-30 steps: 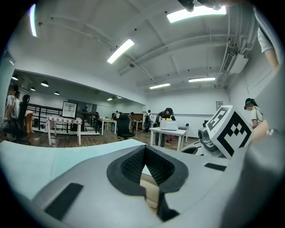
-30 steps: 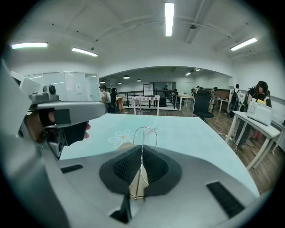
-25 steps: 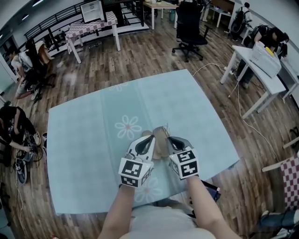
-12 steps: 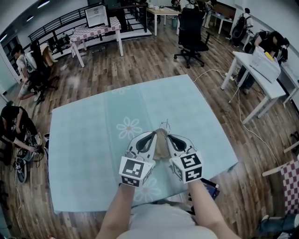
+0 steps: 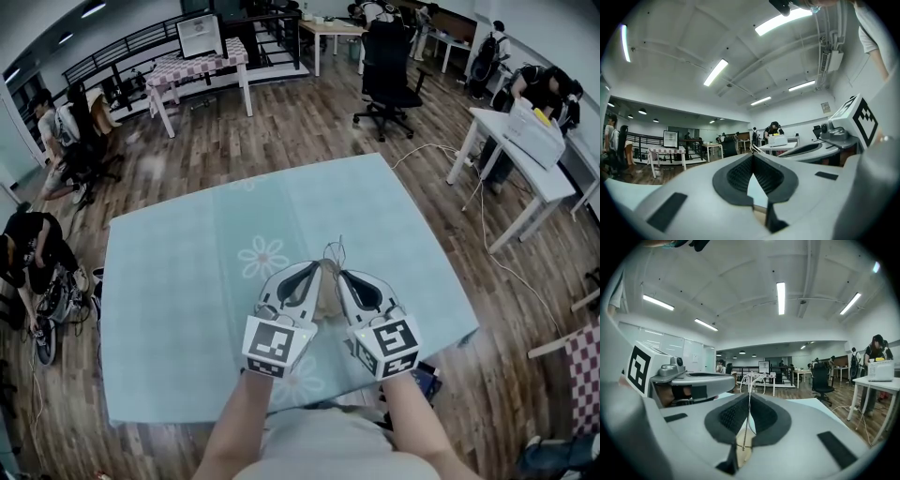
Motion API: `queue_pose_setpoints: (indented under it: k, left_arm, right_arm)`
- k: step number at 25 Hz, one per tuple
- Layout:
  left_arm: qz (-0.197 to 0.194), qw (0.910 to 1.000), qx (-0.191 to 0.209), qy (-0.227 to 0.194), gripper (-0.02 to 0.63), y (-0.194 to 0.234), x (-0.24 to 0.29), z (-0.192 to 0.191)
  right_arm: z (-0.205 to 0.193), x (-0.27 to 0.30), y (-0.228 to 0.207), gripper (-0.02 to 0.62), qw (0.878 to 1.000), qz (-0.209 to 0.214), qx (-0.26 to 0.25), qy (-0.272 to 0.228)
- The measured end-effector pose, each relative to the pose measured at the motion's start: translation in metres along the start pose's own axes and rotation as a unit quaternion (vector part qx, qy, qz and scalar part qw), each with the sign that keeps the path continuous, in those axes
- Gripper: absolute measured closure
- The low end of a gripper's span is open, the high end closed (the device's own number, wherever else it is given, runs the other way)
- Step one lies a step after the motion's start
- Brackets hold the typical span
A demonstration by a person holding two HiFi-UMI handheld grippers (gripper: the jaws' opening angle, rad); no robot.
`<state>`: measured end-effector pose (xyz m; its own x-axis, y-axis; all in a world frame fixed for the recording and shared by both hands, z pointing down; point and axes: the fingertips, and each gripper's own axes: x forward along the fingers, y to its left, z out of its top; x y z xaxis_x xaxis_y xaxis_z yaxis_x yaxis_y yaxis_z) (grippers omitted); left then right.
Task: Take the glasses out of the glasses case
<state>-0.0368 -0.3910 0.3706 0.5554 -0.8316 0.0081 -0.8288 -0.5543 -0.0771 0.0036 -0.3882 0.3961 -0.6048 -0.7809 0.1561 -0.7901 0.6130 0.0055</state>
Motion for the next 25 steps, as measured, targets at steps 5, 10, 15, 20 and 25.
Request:
queue_pose_setpoints:
  k: [5,10,15,20,25]
  left_arm:
    - [0.002,0.9998,0.008,-0.017,0.598,0.001,-0.005,0.009]
    - [0.002,0.9996,0.012,-0.027,0.598,-0.001,-0.008,0.013]
    - [0.001,0.9994,0.012,-0.033,0.598,-0.003,-0.008,0.019]
    - [0.002,0.9993,0.014,-0.034,0.598,-0.003,-0.008,0.021]
    - [0.004,0.9993,0.012,-0.036,0.598,-0.004,-0.01,0.022]
  right_arm:
    - [0.01,-0.006,0.004,0.583,1.0,-0.006,-0.008,-0.019]
    - [0.015,-0.009,0.006,0.583,0.999,-0.011,-0.019,-0.026]
    - [0.019,-0.011,0.009,0.583,0.999,-0.012,-0.025,-0.026]
    - [0.022,-0.012,0.01,0.583,0.999,-0.011,-0.026,-0.029]
    - [0.022,-0.015,0.011,0.583,0.999,-0.012,-0.027,-0.03]
